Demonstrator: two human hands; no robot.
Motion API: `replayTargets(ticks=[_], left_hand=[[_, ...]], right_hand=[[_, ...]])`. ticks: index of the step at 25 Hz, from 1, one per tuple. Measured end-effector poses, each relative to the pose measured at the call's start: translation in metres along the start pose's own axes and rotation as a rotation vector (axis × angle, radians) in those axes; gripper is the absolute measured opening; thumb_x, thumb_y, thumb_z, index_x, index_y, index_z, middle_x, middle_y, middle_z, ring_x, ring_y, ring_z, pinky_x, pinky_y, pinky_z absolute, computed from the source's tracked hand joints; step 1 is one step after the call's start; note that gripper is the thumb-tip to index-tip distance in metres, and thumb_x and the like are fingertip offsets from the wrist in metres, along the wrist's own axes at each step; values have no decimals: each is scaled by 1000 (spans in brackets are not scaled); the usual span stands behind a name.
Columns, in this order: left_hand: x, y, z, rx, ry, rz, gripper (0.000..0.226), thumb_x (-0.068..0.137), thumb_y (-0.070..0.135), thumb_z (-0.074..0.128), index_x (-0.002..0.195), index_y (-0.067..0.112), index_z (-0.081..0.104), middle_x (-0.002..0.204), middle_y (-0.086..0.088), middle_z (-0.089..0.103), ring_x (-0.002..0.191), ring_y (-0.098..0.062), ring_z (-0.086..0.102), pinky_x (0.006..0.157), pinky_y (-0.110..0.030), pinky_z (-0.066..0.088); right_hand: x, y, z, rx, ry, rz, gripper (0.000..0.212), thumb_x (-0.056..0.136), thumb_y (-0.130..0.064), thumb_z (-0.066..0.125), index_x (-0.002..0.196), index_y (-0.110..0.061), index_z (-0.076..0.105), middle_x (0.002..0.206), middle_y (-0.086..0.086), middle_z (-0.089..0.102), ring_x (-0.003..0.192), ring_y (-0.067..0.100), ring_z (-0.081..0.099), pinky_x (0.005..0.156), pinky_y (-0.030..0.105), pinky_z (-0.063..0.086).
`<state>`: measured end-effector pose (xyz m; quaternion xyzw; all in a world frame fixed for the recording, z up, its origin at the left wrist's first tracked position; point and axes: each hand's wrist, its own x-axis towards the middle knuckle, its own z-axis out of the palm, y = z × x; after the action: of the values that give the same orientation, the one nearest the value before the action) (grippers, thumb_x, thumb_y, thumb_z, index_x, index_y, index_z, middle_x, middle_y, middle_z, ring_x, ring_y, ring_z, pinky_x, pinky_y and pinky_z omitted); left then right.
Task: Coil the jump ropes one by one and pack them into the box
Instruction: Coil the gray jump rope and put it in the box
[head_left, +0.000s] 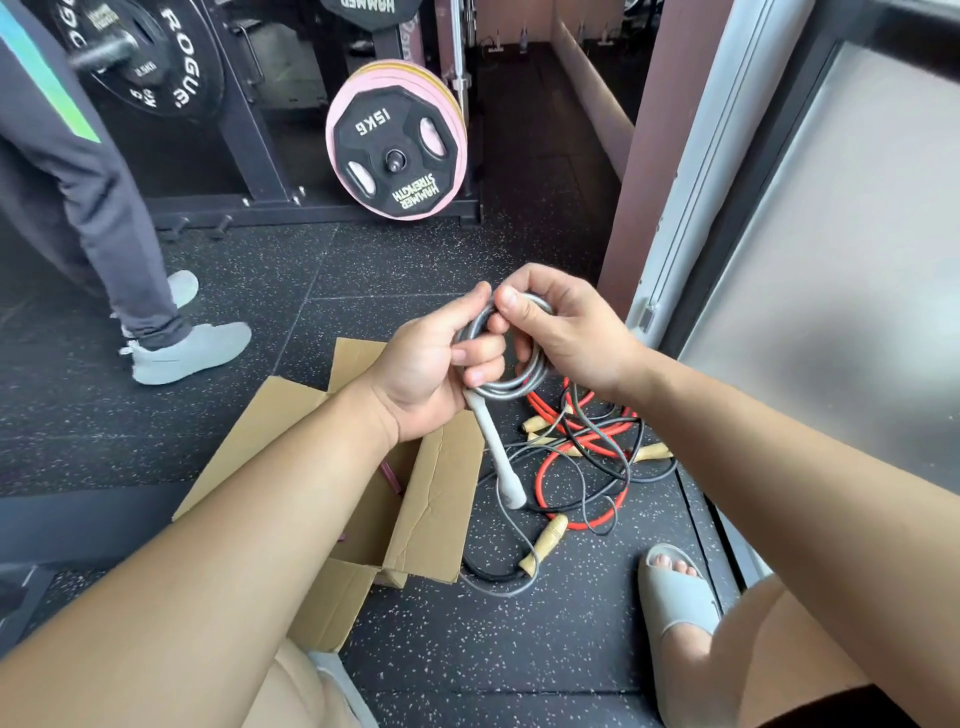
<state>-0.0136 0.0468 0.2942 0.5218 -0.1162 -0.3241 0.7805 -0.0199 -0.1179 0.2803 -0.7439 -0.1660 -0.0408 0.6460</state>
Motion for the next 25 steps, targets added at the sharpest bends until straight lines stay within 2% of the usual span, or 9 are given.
replayTargets(ticks=[3,7,10,12,14,17,19,21,25], left_hand=[[1,9,-4,-31,117,60,36,104,39,38,75,19,44,46,10,26,45,-8,26,50,-22,21],[-3,23,-10,-218,161,152,35,106,38,34,80,19,45,54,9,39,49,-7,39,54,-18,41],[-3,21,-5,-238,191,207,34,107,35,32,86,15,50,65,4,61,65,-15,64,78,-29,54],[-1,17,-4,-175,284,272,32,107,31,35,89,13,54,72,1,70,74,-20,71,85,-35,57],[3,16,-5,-45,364,338,29,107,28,37,92,11,55,80,-3,76,81,-23,73,87,-35,57],[5,11,-6,135,432,411,24,108,25,37,92,13,51,87,-5,77,91,-25,74,93,-36,55],[7,7,-5,163,452,434,23,108,26,37,94,14,51,90,-5,77,97,-27,73,98,-39,53],[9,5,-7,173,487,436,22,108,27,37,97,14,52,93,-4,77,100,-27,72,100,-40,51],[14,4,-23,335,594,423,25,108,30,35,104,13,53,90,3,78,93,-17,74,102,-40,48]], right_hand=[[1,10,-14,-117,38,-23,20,105,-26,50,105,-8,59,70,-3,56,54,8,48,51,22,41],[-3,32,-20,-482,161,-74,24,105,-20,47,125,-22,60,81,-11,54,70,3,46,71,24,41],[-5,32,0,-771,21,-63,45,101,-11,43,143,-27,47,94,-1,60,85,15,51,83,34,45],[-3,25,14,-909,-103,52,58,98,-11,43,151,-29,31,95,8,58,86,27,52,78,41,44],[-2,16,21,-981,-154,89,55,95,-9,46,147,-23,33,88,7,55,80,29,53,68,38,41],[-3,4,25,-1054,-146,144,10,93,-10,50,100,-17,47,76,6,53,72,32,53,59,33,33],[-6,-3,32,-1021,-180,186,13,93,-15,54,82,-17,46,72,3,51,74,33,53,60,32,33],[-10,-4,38,-939,-221,210,2,91,-18,56,92,-18,57,77,1,57,84,33,59,66,34,41],[-14,-6,39,-824,-284,218,26,96,-21,54,121,-18,62,73,-9,56,83,24,59,71,28,39]])
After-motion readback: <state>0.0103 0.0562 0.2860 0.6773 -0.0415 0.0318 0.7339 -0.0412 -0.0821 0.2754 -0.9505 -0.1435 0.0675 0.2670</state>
